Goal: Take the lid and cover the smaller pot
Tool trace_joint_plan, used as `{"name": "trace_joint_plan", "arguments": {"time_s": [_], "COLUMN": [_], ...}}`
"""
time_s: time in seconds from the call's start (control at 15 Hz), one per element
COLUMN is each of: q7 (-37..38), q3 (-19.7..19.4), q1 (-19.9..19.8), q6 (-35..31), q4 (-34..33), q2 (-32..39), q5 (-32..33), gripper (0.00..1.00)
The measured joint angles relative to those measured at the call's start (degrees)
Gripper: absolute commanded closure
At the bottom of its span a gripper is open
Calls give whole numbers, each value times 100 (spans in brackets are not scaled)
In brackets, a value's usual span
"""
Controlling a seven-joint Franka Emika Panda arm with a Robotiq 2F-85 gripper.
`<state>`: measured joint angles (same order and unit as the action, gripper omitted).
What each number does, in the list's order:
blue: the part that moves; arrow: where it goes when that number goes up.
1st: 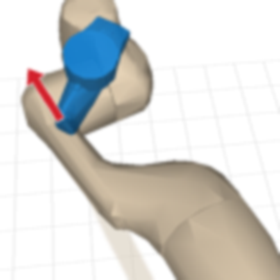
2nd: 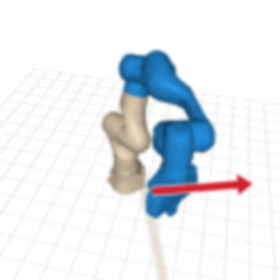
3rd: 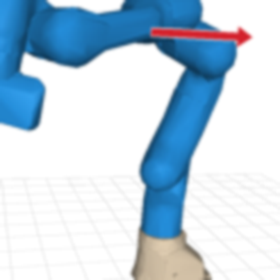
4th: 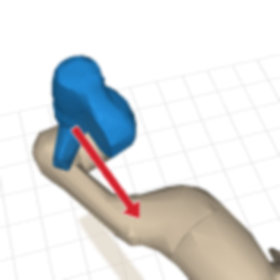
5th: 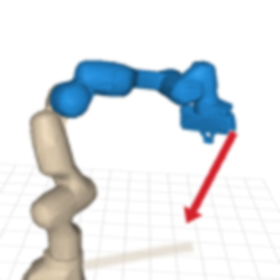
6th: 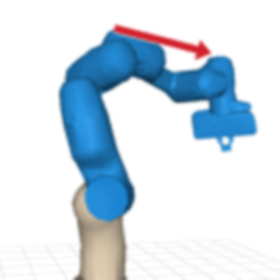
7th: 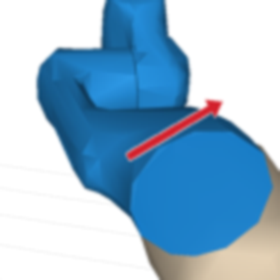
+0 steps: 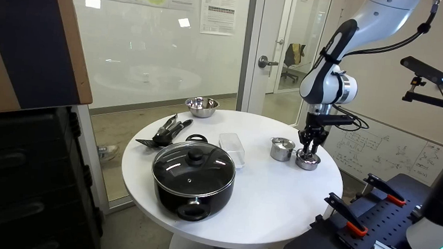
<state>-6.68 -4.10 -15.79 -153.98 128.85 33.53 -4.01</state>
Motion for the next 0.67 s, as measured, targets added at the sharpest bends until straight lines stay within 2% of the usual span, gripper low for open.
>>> {"name": "trace_joint_plan", "arguments": {"time_s": [0.27, 0.67], "q7": [11, -58], "q3": [-14, 16], "q1": [20, 28], "q6": [0, -4], "q4": [-5, 150], "q2": [27, -113], "q5": [0, 15], "gripper": [2, 0]}}
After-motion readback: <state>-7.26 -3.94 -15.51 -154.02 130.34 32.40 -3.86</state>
